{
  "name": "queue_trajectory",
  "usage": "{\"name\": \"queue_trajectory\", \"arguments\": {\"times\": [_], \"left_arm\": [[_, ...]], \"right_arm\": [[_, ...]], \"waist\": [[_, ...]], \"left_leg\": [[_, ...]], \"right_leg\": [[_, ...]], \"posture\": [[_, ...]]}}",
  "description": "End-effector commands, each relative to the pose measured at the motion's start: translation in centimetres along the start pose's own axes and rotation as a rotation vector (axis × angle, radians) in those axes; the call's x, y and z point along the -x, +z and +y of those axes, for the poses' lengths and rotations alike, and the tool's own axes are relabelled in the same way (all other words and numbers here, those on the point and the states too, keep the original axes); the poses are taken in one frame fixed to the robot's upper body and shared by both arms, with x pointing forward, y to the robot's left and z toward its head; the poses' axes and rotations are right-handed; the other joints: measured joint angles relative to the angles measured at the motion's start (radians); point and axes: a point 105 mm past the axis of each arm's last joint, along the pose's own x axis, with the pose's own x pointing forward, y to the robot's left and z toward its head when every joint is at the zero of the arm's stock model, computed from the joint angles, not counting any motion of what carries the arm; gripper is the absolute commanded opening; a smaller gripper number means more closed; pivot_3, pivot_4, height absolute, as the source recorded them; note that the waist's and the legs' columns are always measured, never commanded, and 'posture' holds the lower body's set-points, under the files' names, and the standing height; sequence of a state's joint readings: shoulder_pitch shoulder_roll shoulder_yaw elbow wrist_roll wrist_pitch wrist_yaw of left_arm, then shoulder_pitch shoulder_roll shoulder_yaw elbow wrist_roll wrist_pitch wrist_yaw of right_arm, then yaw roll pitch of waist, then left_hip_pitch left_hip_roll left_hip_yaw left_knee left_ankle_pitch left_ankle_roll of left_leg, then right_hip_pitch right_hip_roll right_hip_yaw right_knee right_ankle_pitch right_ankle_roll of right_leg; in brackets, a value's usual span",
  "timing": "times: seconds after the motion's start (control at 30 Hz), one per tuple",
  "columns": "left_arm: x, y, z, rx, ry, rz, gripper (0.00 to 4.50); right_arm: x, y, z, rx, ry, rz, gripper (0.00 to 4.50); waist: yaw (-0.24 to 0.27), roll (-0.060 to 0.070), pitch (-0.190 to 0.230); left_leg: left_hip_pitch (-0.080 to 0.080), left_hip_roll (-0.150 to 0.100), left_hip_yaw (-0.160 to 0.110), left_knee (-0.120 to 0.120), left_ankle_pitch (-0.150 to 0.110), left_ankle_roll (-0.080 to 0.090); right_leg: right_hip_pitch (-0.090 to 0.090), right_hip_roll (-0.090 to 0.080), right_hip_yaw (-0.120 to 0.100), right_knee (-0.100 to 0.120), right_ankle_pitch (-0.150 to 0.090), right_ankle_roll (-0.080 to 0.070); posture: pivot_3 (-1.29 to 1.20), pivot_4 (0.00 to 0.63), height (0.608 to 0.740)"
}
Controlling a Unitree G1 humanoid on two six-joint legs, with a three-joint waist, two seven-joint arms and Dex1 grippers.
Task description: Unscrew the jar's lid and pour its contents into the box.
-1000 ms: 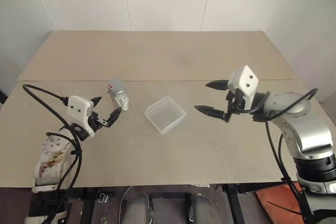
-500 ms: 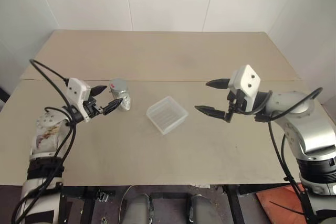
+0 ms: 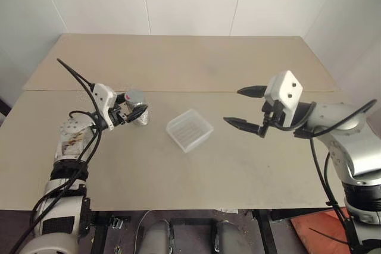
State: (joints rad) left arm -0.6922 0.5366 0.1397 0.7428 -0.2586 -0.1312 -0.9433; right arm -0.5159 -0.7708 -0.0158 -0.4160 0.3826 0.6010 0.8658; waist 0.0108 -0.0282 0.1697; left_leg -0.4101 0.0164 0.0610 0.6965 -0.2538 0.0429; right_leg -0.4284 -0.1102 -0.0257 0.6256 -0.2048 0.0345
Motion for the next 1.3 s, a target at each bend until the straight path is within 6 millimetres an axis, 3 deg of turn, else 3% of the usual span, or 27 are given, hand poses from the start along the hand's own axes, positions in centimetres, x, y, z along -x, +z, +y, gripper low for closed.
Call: {"name": "queue_trajectory", "arguments": {"times": [0.03, 0.17, 0.33, 0.47, 0.63, 0.73, 0.87, 1.2, 1.3], "left_arm": [[-0.4, 1.3, 0.3, -0.041, 0.008, -0.061, 2.13], [-0.7, 1.3, 0.1, -0.038, -0.015, -0.066, 2.03], [-0.1, 5.2, -1.9, -0.075, -0.176, -0.136, 2.03], [1.6, 8.5, -4.7, -0.070, -0.363, -0.149, 2.03], [3.3, 10.6, -8.0, -0.079, -0.570, -0.132, 2.03], [3.2, 11.1, -9.6, -0.079, -0.646, -0.133, 2.03], [2.6, 11.1, -10.4, -0.079, -0.678, -0.142, 2.03], [1.6, 11.4, -10.7, -0.083, -0.703, -0.173, 2.03], [1.7, 11.5, -10.7, -0.088, -0.706, -0.176, 2.03]], "right_arm": [[0.8, 1.5, -0.2, 0.043, -0.025, -0.035, 4.50], [0.8, 1.9, -0.3, 0.044, -0.025, -0.048, 4.50], [-0.5, 2.9, 0.4, 0.035, 0.009, -0.101, 4.50], [-2.6, 5.3, 1.5, -0.015, 0.096, -0.223, 4.50], [-4.9, 8.6, 3.3, -0.050, 0.215, -0.335, 4.50], [-6.1, 10.5, 4.1, -0.077, 0.264, -0.379, 4.50], [-7.4, 11.5, 4.7, -0.092, 0.279, -0.383, 4.50], [-9.6, 10.6, 5.1, -0.146, 0.286, -0.316, 4.50], [-9.9, 10.7, 4.8, -0.156, 0.279, -0.319, 3.92]], "waist": [[0.000, 0.000, 0.000], [0.000, 0.000, 0.000], [-0.002, 0.000, 0.000], [-0.020, 0.000, 0.000], [-0.028, 0.000, 0.000], [-0.022, 0.000, 0.000], [-0.017, 0.000, 0.000], [-0.024, 0.000, 0.000], [-0.024, 0.000, 0.000]], "left_leg": [[0.000, 0.000, 0.000, 0.000, 0.000, 0.000], [0.000, 0.000, 0.000, 0.000, 0.000, 0.000], [-0.001, 0.000, -0.001, 0.000, 0.000, 0.000], [-0.001, 0.001, -0.002, 0.000, 0.000, 0.000], [0.001, 0.001, -0.002, -0.001, 0.000, 0.000], [0.002, 0.001, -0.002, -0.001, 0.000, 0.000], [0.002, 0.000, -0.002, 0.000, 0.000, 0.000], [0.001, 0.000, -0.002, -0.001, 0.000, 0.000], [0.001, 0.000, -0.002, -0.001, 0.000, 0.000]], "right_leg": [[0.000, 0.000, 0.000, 0.000, 0.000, 0.000], [0.000, 0.000, 0.000, 0.000, 0.000, 0.000], [0.000, 0.000, -0.001, 0.000, 0.000, 0.000], [0.000, 0.000, 0.000, 0.001, 0.000, 0.000], [0.000, 0.001, 0.001, 0.001, 0.000, 0.000], [0.000, 0.001, 0.001, 0.002, 0.000, 0.000], [0.001, 0.001, 0.001, 0.002, 0.000, 0.000], [0.001, 0.001, 0.000, 0.002, 0.000, 0.000], [0.001, 0.001, 0.000, 0.002, 0.000, 0.000]], "posture": [[0.00, 0.150, 0.740], [0.00, 0.150, 0.740], [0.00, 0.150, 0.740], [0.00, 0.150, 0.740], [0.00, 0.150, 0.740], [0.00, 0.150, 0.740], [0.00, 0.150, 0.740], [0.00, 0.150, 0.740], [0.00, 0.150, 0.740]]}}
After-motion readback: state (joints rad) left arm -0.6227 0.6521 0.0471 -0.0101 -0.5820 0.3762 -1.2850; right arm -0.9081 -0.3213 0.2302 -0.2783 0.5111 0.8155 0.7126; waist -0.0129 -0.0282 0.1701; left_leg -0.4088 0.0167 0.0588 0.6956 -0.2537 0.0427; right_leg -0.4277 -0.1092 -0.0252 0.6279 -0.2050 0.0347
